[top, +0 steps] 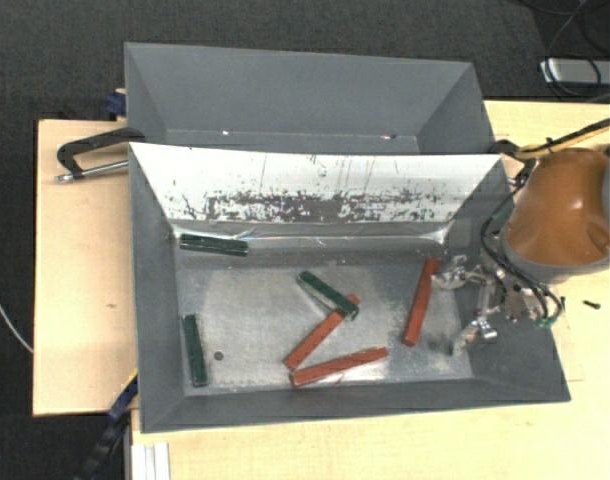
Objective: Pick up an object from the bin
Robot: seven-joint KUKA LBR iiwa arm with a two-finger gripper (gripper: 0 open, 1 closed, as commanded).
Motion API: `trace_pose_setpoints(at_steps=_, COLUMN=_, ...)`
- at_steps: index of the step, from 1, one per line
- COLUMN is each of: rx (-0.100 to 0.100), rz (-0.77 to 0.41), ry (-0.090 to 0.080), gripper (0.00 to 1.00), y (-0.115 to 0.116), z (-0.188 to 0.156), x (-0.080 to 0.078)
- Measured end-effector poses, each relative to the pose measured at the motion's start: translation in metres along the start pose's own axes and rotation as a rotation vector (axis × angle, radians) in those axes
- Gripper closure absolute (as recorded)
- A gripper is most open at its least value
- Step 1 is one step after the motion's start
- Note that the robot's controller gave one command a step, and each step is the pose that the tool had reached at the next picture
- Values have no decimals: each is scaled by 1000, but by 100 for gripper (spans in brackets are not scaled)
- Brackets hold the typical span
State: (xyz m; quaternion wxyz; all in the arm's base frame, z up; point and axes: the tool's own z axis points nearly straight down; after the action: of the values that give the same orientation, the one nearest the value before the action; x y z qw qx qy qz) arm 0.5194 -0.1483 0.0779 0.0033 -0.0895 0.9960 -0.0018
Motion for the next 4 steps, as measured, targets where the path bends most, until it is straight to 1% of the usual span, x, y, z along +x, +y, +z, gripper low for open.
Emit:
trace_pose_setpoints(at_steps=1, rx=1, rz=-1, ry=-4, gripper=0, y=0, z=0, x=-1)
trace_pose_setpoints(at_steps=2, rx=-2, rz=-35, ry=1, gripper=0, y=45, z=-24, x=-34)
trace_pose_setpoints(at_steps=3, rx=-4, rz=-306, ry=11, gripper=100, y=40, z=-7, x=-89)
trace_pose_setpoints(at_steps=4, rx=-2, rz=-306, ry=9, gripper=100, y=39, z=-8, x=-89)
